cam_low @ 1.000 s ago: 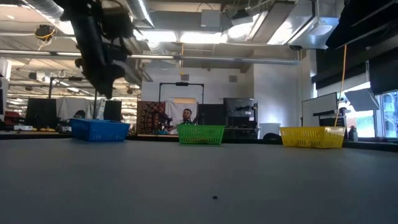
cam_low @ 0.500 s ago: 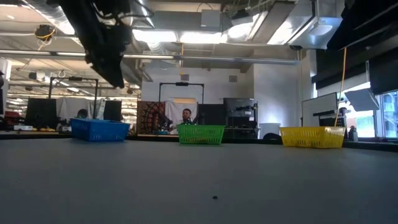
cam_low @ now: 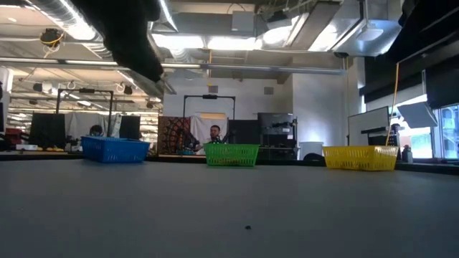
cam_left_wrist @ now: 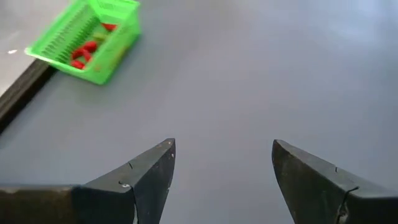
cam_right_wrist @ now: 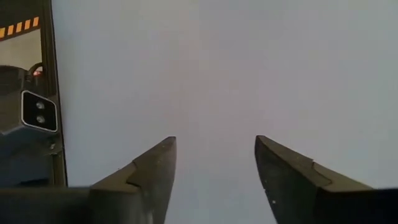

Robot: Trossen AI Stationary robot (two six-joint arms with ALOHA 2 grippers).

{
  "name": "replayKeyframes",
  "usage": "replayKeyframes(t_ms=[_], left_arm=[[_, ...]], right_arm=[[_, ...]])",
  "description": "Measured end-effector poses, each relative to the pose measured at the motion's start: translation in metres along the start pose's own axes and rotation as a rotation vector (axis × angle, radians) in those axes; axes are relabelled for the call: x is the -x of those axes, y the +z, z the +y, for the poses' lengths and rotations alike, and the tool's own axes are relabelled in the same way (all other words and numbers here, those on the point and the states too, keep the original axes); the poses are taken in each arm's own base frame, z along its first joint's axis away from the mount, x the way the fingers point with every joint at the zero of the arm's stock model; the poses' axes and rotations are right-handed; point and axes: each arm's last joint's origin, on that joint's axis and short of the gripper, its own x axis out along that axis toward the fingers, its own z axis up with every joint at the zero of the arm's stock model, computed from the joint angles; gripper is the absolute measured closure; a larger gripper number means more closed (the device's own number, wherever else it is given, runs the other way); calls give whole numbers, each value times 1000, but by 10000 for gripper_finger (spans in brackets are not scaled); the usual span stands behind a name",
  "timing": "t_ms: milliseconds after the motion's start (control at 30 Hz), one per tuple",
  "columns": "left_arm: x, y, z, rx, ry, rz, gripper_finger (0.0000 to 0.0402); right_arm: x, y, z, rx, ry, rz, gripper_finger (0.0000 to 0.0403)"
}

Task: Sort produce into baskets
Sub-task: Put the green chili pepper into the yellow bin

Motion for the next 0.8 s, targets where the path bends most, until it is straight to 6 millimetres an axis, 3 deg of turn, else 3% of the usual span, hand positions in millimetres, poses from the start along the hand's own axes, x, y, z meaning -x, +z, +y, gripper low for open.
replayKeyframes(t_ms=[300,800], left_arm=[[-11,-10,-33,-57,-70,22,141],[-48,-24,-93,-159,-197,-42,141]], right_arm=[[1,-6,-3,-26,13,126,111],[23,-40,11,-100,61,254,135]])
